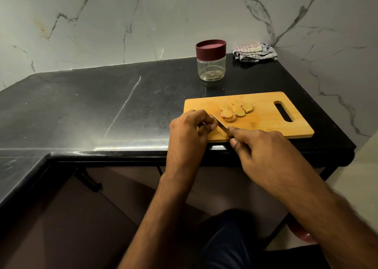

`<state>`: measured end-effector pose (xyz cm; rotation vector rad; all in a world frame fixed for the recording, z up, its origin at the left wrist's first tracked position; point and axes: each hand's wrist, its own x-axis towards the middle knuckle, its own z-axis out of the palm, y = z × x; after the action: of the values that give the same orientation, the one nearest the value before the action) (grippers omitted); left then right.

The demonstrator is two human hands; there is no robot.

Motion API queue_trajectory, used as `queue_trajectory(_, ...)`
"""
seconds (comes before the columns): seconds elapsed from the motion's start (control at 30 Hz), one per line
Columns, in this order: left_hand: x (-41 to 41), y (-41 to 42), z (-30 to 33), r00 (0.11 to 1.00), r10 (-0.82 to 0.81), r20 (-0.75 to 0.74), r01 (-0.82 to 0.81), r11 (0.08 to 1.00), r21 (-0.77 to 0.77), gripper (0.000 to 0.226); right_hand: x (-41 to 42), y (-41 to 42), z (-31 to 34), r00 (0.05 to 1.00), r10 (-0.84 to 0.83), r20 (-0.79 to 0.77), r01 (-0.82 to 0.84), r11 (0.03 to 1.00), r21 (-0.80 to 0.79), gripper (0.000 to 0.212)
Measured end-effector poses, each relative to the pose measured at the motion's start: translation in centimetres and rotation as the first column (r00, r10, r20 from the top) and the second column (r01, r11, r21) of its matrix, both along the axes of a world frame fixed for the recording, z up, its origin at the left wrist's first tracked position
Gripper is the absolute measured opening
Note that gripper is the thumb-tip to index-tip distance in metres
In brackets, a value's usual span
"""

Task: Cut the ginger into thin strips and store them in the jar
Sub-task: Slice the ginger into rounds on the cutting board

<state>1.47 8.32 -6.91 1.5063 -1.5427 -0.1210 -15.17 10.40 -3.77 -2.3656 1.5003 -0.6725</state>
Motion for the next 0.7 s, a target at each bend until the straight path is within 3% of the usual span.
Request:
queue_trajectory(0.27,1.2,-0.9,0.7,0.984,-0.092,-0.153,0.106,0.99,0.09,0.007,-0.1,-0.1,0.1,0.999,0.024,-0.032,-0.023,0.999,0.034,0.041)
queue_trajectory(0.7,1.7,-1.2,0.4,0.985,-0.098,-0.14,0.114,0.988,0.105,0.01,-0.3,-0.2,-0.5,0.995,-0.043,0.093,0.045,0.999,-0.023,0.042)
